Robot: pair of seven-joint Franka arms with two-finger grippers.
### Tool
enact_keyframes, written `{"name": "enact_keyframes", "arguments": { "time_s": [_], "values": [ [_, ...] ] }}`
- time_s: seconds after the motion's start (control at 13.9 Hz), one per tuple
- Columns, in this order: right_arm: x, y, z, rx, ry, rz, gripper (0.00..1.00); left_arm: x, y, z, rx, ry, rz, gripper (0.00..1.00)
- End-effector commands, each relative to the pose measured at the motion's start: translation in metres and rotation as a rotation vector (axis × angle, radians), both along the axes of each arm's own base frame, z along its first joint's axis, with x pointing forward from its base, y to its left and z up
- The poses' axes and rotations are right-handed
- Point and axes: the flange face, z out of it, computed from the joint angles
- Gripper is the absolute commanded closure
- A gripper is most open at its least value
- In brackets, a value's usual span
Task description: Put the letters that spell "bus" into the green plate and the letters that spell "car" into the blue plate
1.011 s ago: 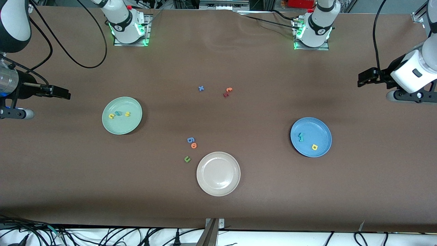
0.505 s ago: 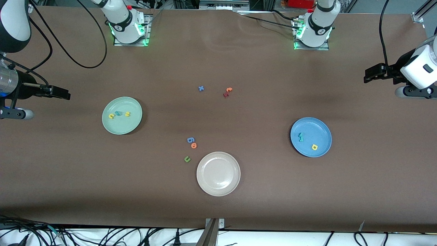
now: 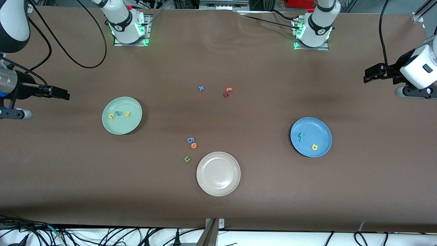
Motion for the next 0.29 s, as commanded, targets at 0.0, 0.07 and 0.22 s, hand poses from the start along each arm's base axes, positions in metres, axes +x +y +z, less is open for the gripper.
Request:
{"name": "enact_keyframes", "arguments": {
  "time_s": [0.0,0.07,0.22],
  "values": [
    [-0.0006,-0.0004,0.0019,-0.011,-0.011,-0.001,0.00,-0.0023,0.0004,0.0077,-0.017,0.002,-0.018,0.00],
    [0.0001,-0.0005,0.0031,-0.012,-0.014,0.001,0.00,-0.0023,0.0004,0.0077,-0.017,0.002,-0.018,0.00],
    [0.0001,0.0011,0.0031,-0.013,-0.014,0.004,0.00,-0.0019,0.0004,0.0069,-0.018,0.004,-0.019,0.00]
  ]
}}
